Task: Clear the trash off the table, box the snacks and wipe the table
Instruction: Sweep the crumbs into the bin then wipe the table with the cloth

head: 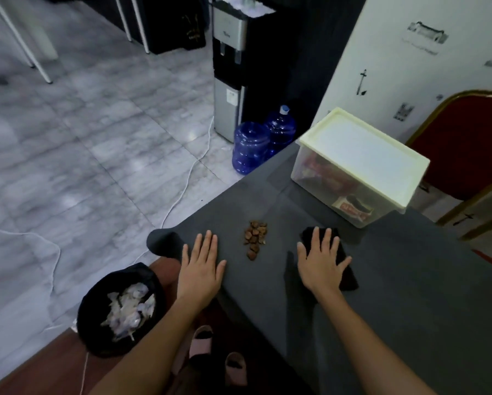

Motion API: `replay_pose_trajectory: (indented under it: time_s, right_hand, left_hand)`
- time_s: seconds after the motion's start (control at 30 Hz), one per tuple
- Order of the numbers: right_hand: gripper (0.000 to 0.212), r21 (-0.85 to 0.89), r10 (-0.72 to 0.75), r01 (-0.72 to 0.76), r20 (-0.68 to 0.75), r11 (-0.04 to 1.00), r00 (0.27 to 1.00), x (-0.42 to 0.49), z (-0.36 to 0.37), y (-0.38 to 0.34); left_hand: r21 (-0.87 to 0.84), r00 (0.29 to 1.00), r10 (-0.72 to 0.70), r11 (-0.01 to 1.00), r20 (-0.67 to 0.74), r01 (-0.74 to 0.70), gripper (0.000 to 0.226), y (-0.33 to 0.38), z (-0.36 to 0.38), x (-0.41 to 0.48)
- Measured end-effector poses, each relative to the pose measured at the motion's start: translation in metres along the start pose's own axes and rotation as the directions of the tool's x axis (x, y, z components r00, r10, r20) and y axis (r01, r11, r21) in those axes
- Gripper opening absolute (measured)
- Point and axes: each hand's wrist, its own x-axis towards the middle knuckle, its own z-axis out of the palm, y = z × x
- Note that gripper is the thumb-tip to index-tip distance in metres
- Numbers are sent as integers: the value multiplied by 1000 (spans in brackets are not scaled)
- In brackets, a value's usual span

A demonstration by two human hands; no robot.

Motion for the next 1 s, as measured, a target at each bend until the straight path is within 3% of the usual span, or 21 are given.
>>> replay_pose_trajectory:
  time_s: [0.13,0.23,0.3,0.37,0.43,0.57,0.63,0.8,0.93,1.0]
  right_hand:
    - [61,34,-372,378,-112,925,921,-30,13,-74]
    - [62,37,-641,646,-86,763,763,-71,38,-131]
    - [60,22,-788,789,-38,615,615,-97,55,-163]
    - [59,-8,-876,877,51,480,479,-115,78,-188]
    - [58,-6,-889,903,174,429,423,-125,101,-205]
    - [57,-22,-833,898,365,439,416,-121,165,-226]
    - [58,-31,-793,891,443,453,418,-107,209,-235]
    - [63,-78,-633,795,561,601,534,-46,351,-256]
    - [65,-73,-528,738,651,671,545,-11,455,-271]
    - [68,0,-488,654,667,756,563,-2,496,-277]
  left_hand:
    - [-57,989,-146,988,-36,144,64,-18,8,-32]
    - [-58,976,-217,975,-14,216,61,-49,16,-60]
    - [-60,943,-331,941,38,333,62,-74,18,-79]
    - [-73,897,-434,895,77,440,70,-102,21,-98]
    - [-99,847,-524,841,93,532,71,-129,26,-116]
    - [-76,751,-643,750,152,657,78,-176,47,-147]
    - [-55,705,-679,711,207,701,69,-208,75,-153]
    - [-58,581,-739,600,342,798,63,-294,192,-130]
    - [-127,467,-768,462,437,878,70,-338,285,-110]
    - [-214,401,-776,339,487,916,75,-356,323,-105]
